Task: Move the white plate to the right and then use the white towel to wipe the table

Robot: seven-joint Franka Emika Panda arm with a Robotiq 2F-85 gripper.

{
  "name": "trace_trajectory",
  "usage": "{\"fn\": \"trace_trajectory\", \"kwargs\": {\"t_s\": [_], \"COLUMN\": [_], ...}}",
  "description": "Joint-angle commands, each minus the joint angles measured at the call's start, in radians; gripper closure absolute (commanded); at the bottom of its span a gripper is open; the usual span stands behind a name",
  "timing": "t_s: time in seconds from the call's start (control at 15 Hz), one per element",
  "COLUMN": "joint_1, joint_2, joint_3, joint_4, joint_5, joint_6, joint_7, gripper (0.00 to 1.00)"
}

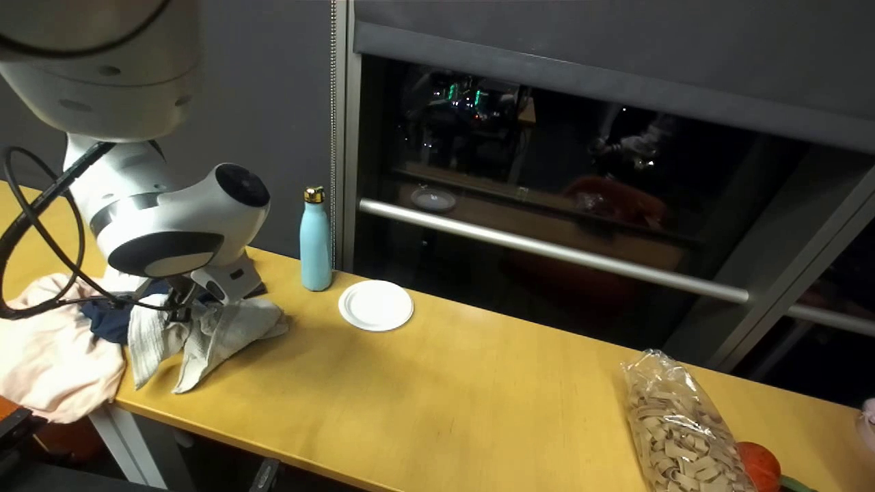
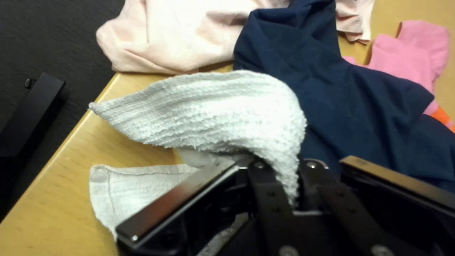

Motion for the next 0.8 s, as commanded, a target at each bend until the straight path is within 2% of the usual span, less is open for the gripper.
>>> {"fn": "trace_trajectory", "kwargs": {"t_s": [0.0, 0.13, 0.27, 0.53, 0.73], "joint_1": [0.202, 0.274, 0.312, 0.345, 0.351], "joint_2": [0.042, 0.082, 0.112, 0.136, 0.117], "joint_3": [-0.191, -0.27, -0.314, -0.366, -0.406], "joint_4": [0.177, 0.245, 0.283, 0.28, 0.223], "joint_5": [0.012, -0.001, -0.004, -0.014, -0.025], "joint_6": [-0.103, -0.148, -0.192, -0.204, -0.172], "joint_7": [0.067, 0.109, 0.143, 0.163, 0.157], "gripper": [0.96, 0.96, 0.96, 0.96, 0.96]}}
